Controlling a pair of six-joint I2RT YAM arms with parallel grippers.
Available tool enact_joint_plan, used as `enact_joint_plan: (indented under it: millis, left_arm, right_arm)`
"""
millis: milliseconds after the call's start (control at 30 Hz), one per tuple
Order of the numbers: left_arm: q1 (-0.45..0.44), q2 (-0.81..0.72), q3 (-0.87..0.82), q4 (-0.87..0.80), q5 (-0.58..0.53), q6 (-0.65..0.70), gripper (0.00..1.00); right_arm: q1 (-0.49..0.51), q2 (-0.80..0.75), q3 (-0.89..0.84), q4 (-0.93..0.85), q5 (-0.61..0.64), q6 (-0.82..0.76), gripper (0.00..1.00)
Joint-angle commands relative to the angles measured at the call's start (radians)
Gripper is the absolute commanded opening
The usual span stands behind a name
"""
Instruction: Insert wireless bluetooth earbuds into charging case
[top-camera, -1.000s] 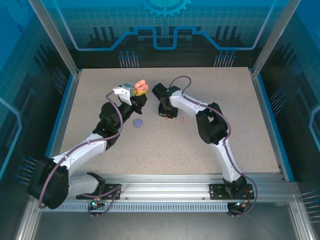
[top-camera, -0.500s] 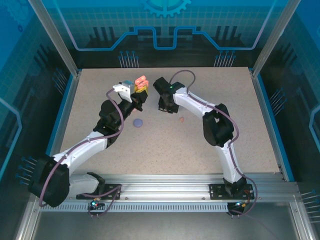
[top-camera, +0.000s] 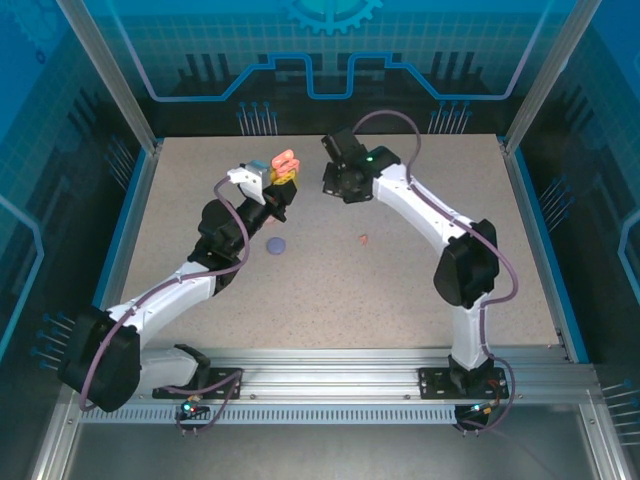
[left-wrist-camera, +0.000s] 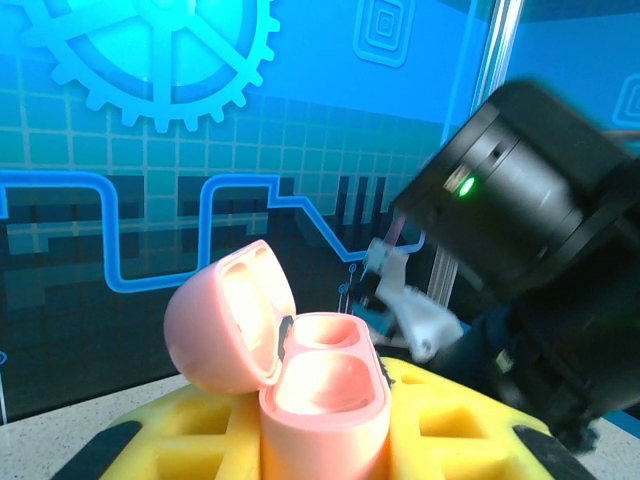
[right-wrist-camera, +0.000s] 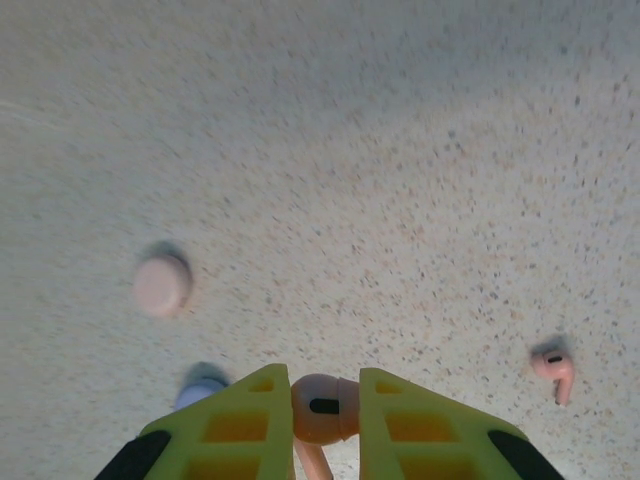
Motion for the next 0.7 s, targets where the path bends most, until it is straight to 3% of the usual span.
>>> enact_joint_plan:
  millis: [0, 467, 667]
  left_arm:
    - [-0.006, 0.0, 0.025, 0.056, 0.034, 0.028, 0.0]
    - [-0.006, 0.014, 0.026, 0.041, 0.052, 0.111, 0.0]
    - [-0.006, 0.042, 0.045, 0.058, 0.045, 0.149, 0.0]
  right_arm:
    - [-0.016, -0.076, -0.007, 0.051, -0.012, -0.043, 0.16]
    - [-0.041, -0.3, -0.083, 0.277, -0.138, -0.135, 0.18]
    - [-0.037, -0.385, -0.177, 0.474, -0.255, -0.171, 0.18]
